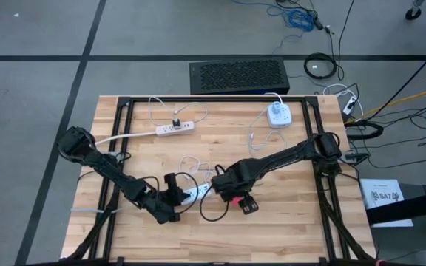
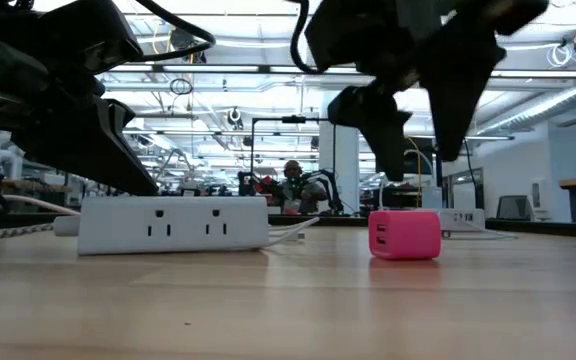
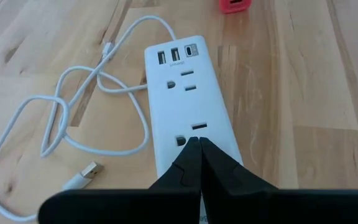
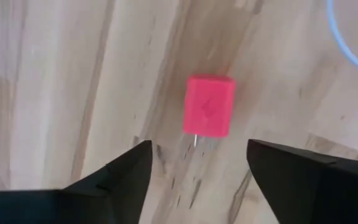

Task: Insert USB
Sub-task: Insert the pink charger adapter into the white outlet extension

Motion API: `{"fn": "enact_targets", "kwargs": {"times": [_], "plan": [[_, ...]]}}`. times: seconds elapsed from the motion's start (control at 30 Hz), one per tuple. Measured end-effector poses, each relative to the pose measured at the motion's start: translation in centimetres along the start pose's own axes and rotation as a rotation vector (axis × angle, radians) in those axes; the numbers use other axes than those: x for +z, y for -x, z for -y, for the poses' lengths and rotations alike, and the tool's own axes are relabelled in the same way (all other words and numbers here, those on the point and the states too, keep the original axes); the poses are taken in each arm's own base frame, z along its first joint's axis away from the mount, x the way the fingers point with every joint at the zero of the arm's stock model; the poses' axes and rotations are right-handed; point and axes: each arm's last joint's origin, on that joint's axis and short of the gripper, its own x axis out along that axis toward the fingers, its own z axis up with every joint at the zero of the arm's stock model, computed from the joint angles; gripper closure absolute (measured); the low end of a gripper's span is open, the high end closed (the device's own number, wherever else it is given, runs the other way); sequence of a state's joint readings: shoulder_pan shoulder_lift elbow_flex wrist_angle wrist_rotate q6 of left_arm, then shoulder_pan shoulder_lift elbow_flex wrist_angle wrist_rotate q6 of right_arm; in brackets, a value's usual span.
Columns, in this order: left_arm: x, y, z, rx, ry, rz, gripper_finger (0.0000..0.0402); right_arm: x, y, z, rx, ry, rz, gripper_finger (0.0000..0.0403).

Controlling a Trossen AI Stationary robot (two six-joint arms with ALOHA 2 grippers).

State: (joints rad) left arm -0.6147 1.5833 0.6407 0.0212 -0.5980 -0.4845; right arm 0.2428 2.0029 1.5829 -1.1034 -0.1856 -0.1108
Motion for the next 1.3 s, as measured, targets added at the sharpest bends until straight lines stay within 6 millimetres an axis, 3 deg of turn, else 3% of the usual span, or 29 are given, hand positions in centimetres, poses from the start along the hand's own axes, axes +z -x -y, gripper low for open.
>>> {"fn": "enact_targets", "kwargs": {"times": [0.1, 0.23, 0.37, 0.47, 0.53, 0.97, 1.13, 1.3], "plan": [[0.0, 0.0, 0.0, 0.000, 0.003, 0.000, 0.0401, 0.3, 0.5, -0.2, -0.013, -0.067, 0.018, 0.0160], [0.0, 0.0, 0.0, 0.001, 0.002, 0.000, 0.0401, 0.7, -0.6, -1.6, -0.109, -0.078, 0.056, 0.0209], [0.0, 0.0, 0.0, 0.001, -0.018, 0.000, 0.0401, 0.9, -1.9, -3.0, -0.203, -0.041, 0.103, 0.0295], [0.0, 0.0, 0.0, 0.001, -0.020, 0.000, 0.0401, 1.0, -2.8, -2.9, -0.210, -0.043, 0.144, 0.0370], [0.0, 0.0, 0.0, 0.000, -0.021, 0.000, 0.0401, 1.1, -2.9, -2.6, -0.225, -0.050, 0.165, 0.0393], [0.0, 0.0, 0.0, -0.008, -0.020, -0.005, 0.0401, 0.6, -1.7, 0.8, -0.212, -0.134, 0.162, 0.0400], [-0.1, 0.0, 0.0, -0.009, -0.020, -0.006, 0.0401, 0.1, 0.2, 1.0, -0.229, -0.151, 0.204, 0.0402], [-0.1, 0.0, 0.0, -0.015, -0.020, -0.010, 0.0401, 0.1, -0.5, 0.9, -0.198, -0.139, 0.194, 0.0402]]}}
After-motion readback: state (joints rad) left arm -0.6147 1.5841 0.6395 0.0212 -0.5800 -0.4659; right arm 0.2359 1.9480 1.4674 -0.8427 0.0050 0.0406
